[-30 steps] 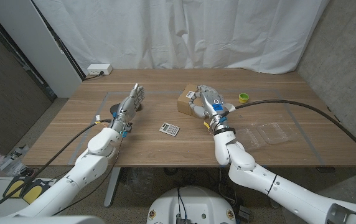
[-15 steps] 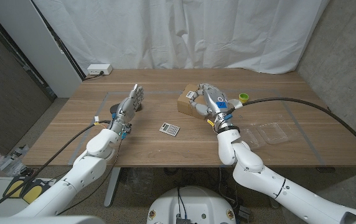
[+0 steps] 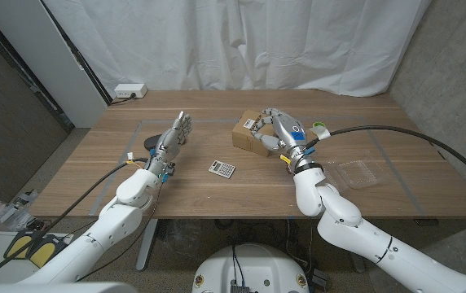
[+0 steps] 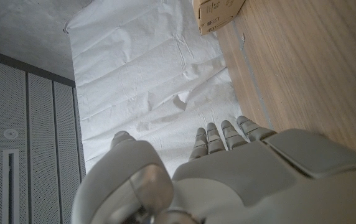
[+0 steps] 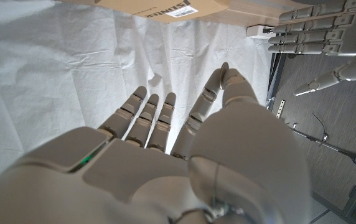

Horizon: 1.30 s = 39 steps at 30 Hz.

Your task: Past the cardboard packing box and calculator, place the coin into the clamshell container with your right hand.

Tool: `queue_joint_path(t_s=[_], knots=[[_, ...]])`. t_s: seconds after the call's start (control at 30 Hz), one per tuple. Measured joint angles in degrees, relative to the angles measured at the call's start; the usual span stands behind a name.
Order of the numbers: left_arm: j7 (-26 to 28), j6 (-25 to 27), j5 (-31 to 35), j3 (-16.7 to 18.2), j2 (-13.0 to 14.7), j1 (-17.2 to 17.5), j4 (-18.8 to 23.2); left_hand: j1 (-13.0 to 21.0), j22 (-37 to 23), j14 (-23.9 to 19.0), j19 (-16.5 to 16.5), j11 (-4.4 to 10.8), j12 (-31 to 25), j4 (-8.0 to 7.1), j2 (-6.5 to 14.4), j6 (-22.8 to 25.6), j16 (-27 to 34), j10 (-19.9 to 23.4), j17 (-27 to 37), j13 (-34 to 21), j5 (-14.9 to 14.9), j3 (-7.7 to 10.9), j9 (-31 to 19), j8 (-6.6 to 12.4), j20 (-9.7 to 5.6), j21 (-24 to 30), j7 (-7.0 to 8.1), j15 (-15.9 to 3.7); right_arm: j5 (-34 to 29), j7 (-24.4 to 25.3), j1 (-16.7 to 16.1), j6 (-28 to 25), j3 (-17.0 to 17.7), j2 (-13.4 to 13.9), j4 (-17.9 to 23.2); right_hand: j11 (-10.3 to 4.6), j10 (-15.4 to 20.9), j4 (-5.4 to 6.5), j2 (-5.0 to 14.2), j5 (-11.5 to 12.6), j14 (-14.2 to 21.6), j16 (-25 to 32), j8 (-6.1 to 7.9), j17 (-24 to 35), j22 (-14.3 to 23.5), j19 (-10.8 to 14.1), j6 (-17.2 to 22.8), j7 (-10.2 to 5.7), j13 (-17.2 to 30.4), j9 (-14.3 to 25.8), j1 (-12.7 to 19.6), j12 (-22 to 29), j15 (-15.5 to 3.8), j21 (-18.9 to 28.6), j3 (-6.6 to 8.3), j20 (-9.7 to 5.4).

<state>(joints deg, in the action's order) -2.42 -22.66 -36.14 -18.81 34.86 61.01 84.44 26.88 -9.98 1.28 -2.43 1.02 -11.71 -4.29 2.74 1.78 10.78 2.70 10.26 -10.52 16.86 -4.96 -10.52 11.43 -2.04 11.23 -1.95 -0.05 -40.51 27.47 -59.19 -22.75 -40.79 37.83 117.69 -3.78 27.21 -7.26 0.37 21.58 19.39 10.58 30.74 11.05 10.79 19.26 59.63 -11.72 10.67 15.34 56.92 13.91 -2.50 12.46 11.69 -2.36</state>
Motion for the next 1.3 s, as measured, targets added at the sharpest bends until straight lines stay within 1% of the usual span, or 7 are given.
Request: queue_joint_path(t_s=[0.03, 0.1, 0.3, 0.5, 0.93, 1.03, 1.3], knots=[[0.0, 0.0, 0.0, -0.1, -0.1, 0.0, -0.1, 0.0, 0.0, 0.0, 0.0, 0.00, 0.0, 0.00, 0.0, 0.0, 0.0, 0.0, 0.0, 0.0, 0.0, 0.00, 0.0, 0.00, 0.00, 0.0, 0.00, 0.00, 0.4, -0.1, 0.0, 0.6, 0.0, 0.0, 0.0, 0.12, -0.1, 0.06, 0.00, 0.0, 0.0, 0.0, 0.00, 0.0, 0.0, 0.0, 0.0, -0.02, 0.0, -0.1, 0.0, 0.0, 0.00, 0.0, -0.06, 0.00], [-0.3, -0.1, -0.4, -0.1, -0.2, -0.1, -0.2, 0.0, 0.0, 0.0, 0.0, 0.00, 0.0, 0.00, 0.0, 0.0, 0.0, 0.0, 0.0, 0.0, 0.0, 0.00, 0.0, 0.00, 0.00, 0.0, 0.00, 0.00, 1.5, -0.4, -1.0, 1.6, 1.7, 1.2, 0.9, 0.29, -0.3, 0.32, 0.00, 0.0, 0.0, 0.0, -0.01, 0.0, 0.0, 0.0, 0.1, -0.07, 0.0, -0.2, 0.0, 0.0, 0.00, 0.0, -0.32, 0.00], [-0.5, -0.1, -0.5, -0.3, -0.3, -0.2, -0.3, 0.0, 0.0, 0.0, 0.0, 0.00, 0.0, 0.00, 0.0, 0.0, 0.0, 0.0, 0.0, 0.0, 0.0, 0.00, 0.0, 0.00, 0.00, 0.0, 0.00, 0.00, 5.3, -1.6, -2.3, 4.6, 4.5, 2.7, 1.9, 0.29, -0.3, 0.31, 0.00, 0.0, -0.2, 0.0, -0.29, 0.0, 0.0, 0.0, 0.1, -0.08, 0.0, -0.4, 0.0, -0.1, 0.24, 0.0, -0.31, 0.00], [-0.1, 0.5, -0.4, -0.4, 0.0, -0.2, 0.3, 0.0, 0.0, 0.0, 0.0, 0.01, 0.0, 0.12, 0.0, 0.0, 0.0, 0.0, 0.0, 0.0, 0.0, -0.11, 0.0, 0.00, 0.00, 0.0, 0.00, 0.00, 8.4, -3.2, -2.9, 7.1, 6.1, 3.7, 2.4, 0.73, -0.7, 0.31, 0.00, 0.0, -0.8, -0.2, -0.44, 0.0, -0.1, 0.0, 0.3, -0.28, 0.0, -0.6, 0.0, -0.5, 0.22, 0.0, -0.31, 0.00], [0.4, 1.5, 0.2, -0.8, 0.0, -1.2, 0.5, 0.3, 0.0, 0.0, 0.0, 0.01, 0.0, 0.22, 0.3, 0.0, 0.0, 0.0, 0.0, 0.0, 0.0, -0.21, 0.0, 0.00, 0.00, 0.0, 0.00, 0.00, 17.9, -9.9, -3.2, 14.3, 11.0, 7.6, 2.8, 0.42, -1.0, 0.55, 0.03, 0.0, -1.8, -0.2, -0.68, 0.0, -0.1, -0.6, 0.4, -0.44, 0.0, -1.1, 0.0, -0.8, 0.20, -0.4, -0.55, 0.00], [0.4, 1.6, 0.4, -0.9, 0.1, -1.6, 0.4, 0.3, 0.0, 0.0, 0.0, 0.01, 0.0, 0.22, 0.3, 0.0, 0.0, 0.0, 0.0, 0.0, 0.0, -0.21, 0.0, 0.00, 0.00, 0.0, 0.00, 0.00, 19.9, -11.3, -3.3, 15.3, 12.1, 8.4, 2.8, 0.71, -1.3, 0.55, 0.12, 0.0, -2.3, -0.2, -0.78, 0.0, -0.1, -0.6, 0.4, -0.44, 0.0, -1.1, -0.1, -1.0, 0.22, -0.4, -0.55, 0.00], [0.4, 1.8, 0.9, -1.1, 0.0, -2.2, 0.5, 0.3, 0.0, 0.0, 0.0, 0.01, 0.0, 0.22, 0.3, 0.0, 0.0, 0.0, 0.0, 0.0, 0.0, -0.21, 0.0, 0.00, 0.00, 0.0, 0.00, 0.00, 24.6, -14.2, -4.3, 16.9, 14.7, 10.2, 3.6, 0.41, -1.6, 0.55, 0.24, 0.0, -3.2, -0.2, -0.84, 0.0, -0.1, -1.4, 0.5, -0.45, 0.0, -1.3, -0.3, -1.2, 0.31, -0.6, -0.55, 0.00]])
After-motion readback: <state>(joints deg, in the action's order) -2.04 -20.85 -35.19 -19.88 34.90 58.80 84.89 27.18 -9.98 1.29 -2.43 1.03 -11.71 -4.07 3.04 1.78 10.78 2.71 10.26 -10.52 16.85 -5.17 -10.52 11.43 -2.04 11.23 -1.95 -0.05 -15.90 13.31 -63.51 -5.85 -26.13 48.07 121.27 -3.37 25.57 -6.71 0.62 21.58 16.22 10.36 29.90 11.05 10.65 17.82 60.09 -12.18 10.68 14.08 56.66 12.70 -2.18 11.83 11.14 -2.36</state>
